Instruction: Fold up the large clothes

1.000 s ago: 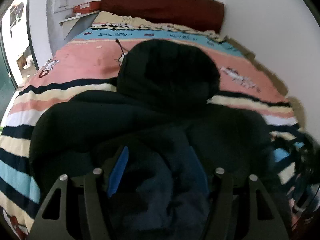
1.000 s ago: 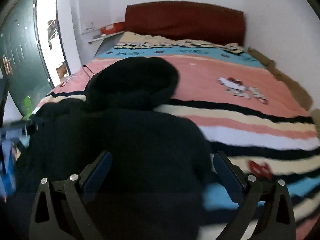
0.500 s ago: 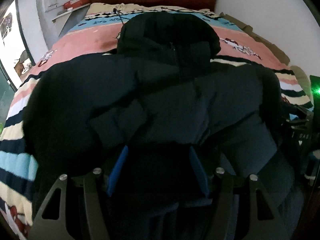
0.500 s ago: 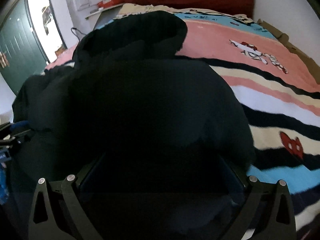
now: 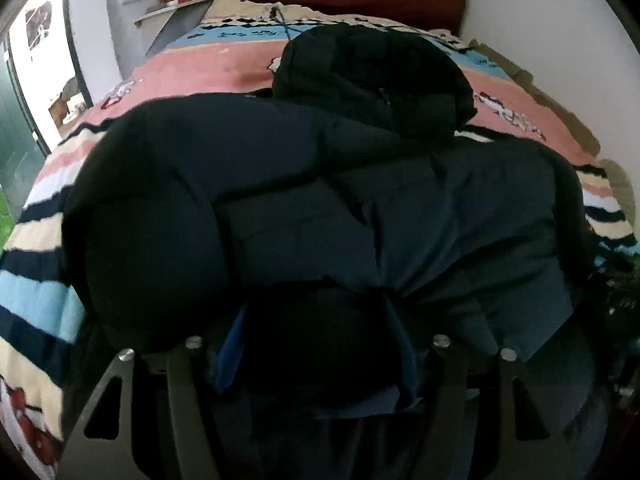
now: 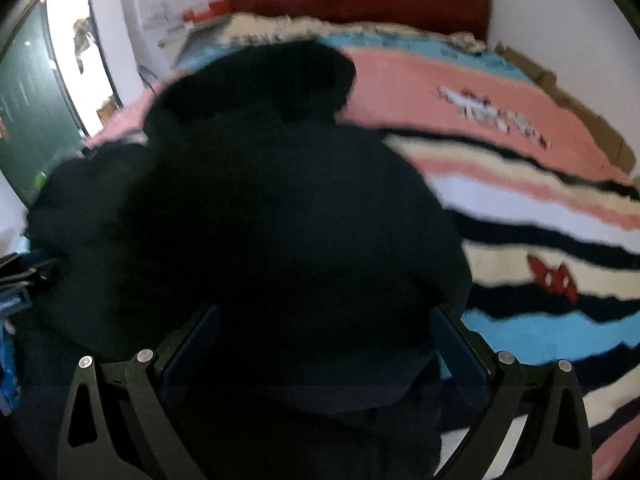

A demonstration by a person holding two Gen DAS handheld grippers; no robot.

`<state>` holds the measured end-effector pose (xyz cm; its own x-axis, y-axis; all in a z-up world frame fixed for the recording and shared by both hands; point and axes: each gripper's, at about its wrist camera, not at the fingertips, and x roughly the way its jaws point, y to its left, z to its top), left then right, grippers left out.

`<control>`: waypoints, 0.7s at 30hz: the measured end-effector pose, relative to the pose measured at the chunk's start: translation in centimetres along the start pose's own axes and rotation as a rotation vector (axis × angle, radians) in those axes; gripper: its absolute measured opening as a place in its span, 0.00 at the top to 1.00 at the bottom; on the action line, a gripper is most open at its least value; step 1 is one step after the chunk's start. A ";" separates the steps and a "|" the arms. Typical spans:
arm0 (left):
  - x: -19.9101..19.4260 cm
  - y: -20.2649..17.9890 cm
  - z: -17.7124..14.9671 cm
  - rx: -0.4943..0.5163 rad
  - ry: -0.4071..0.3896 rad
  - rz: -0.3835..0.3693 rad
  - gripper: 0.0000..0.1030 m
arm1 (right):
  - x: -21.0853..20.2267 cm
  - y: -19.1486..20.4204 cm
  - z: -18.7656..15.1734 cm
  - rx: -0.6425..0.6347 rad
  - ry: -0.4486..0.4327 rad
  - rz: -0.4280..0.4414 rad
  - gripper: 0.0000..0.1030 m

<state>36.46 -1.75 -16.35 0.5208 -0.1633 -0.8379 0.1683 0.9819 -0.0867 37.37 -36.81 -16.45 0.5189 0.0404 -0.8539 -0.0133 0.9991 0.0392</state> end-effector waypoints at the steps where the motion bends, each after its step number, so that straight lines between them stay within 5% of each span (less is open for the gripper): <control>1: -0.1 0.0 0.0 0.005 -0.004 0.002 0.39 | 0.2 -0.3 -0.1 0.015 0.005 0.011 0.01; 21: 0.1 -0.9 -0.8 0.041 -0.061 0.048 0.36 | 2.1 -0.4 -0.8 0.029 0.059 0.028 0.01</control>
<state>35.69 -2.55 -16.76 0.5786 -0.1227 -0.8063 0.1756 0.9842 -0.0237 37.76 -37.11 -18.69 0.4676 0.0695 -0.8812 -0.0018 0.9970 0.0777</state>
